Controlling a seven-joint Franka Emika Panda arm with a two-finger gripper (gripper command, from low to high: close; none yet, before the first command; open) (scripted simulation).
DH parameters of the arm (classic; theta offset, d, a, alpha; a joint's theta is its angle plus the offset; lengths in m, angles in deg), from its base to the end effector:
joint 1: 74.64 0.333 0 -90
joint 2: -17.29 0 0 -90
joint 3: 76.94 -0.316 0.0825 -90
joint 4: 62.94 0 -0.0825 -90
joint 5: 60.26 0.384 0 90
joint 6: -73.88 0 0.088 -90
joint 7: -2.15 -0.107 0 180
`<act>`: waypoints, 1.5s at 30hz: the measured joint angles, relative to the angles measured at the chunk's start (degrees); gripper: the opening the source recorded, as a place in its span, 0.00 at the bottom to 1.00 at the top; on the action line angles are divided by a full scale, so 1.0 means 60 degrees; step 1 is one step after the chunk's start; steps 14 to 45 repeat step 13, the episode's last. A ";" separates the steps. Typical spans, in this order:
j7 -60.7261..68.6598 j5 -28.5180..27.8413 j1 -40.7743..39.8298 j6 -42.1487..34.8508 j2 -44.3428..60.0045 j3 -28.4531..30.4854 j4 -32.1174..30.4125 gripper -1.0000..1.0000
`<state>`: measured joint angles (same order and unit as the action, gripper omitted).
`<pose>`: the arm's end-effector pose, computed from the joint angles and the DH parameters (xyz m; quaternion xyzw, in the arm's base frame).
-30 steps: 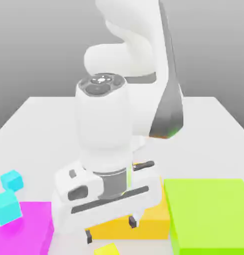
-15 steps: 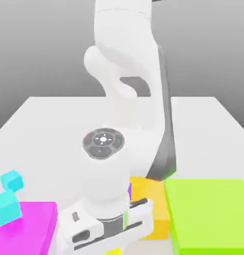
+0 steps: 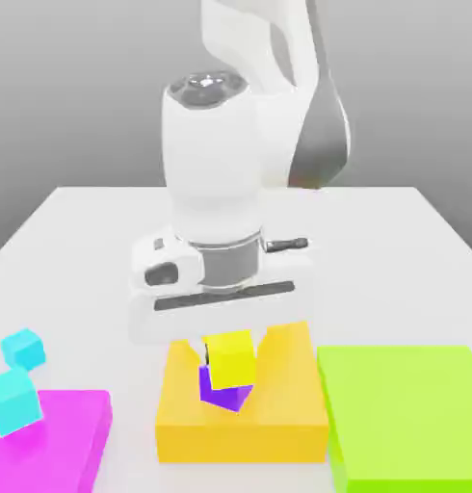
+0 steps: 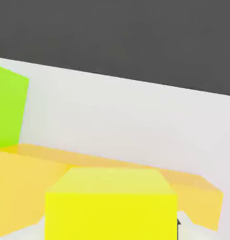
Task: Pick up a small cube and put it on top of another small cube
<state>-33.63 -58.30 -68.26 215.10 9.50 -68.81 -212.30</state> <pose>0.4293 -0.0120 0.2996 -0.9425 0.3336 0.0096 0.0182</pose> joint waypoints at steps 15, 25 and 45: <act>-0.1267 -0.0539 -0.0259 0.1334 0.0170 -0.0256 -0.1102 1.00; -0.1267 -0.0539 -0.0259 0.1334 0.0170 -0.0256 -0.1102 1.00; -0.1267 -0.0539 -0.0259 0.1334 0.0170 -0.0256 -0.1102 1.00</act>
